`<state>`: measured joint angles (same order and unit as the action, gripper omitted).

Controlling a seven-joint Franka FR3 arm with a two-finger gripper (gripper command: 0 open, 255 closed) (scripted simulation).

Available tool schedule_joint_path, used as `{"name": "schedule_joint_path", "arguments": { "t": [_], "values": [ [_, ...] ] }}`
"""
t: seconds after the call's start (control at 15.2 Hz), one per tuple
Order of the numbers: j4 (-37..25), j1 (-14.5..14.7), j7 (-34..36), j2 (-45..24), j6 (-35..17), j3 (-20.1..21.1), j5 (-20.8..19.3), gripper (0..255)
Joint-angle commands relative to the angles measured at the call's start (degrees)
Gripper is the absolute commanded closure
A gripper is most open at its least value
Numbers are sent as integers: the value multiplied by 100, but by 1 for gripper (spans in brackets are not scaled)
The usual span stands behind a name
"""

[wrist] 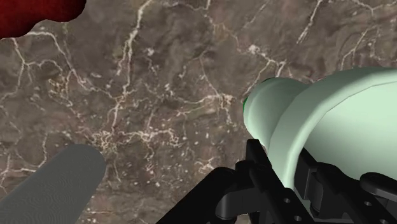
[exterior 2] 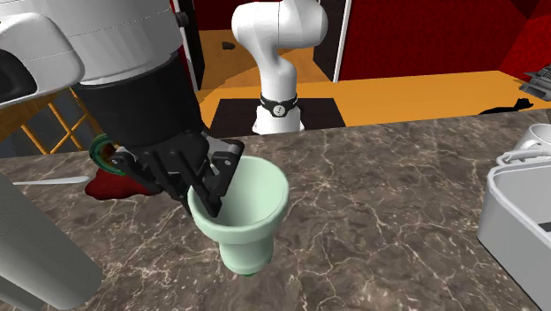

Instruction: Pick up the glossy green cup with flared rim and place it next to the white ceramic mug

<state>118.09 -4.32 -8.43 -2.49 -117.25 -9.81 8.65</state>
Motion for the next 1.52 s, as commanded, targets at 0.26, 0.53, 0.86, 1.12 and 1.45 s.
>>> {"name": "schedule_joint_path", "arguments": {
  "t": [0.26,0.53,0.86,1.12,1.45],
  "values": [
    [-300,1,83,151,442,-3,-59,255],
    [-515,0,130,232,735,-4,-90,255],
    [-814,-2,184,308,1105,-6,-119,255],
    [-1078,-3,224,346,1403,-7,-137,255],
    [-1439,-6,268,366,1781,-10,-150,255]
  ]
}}
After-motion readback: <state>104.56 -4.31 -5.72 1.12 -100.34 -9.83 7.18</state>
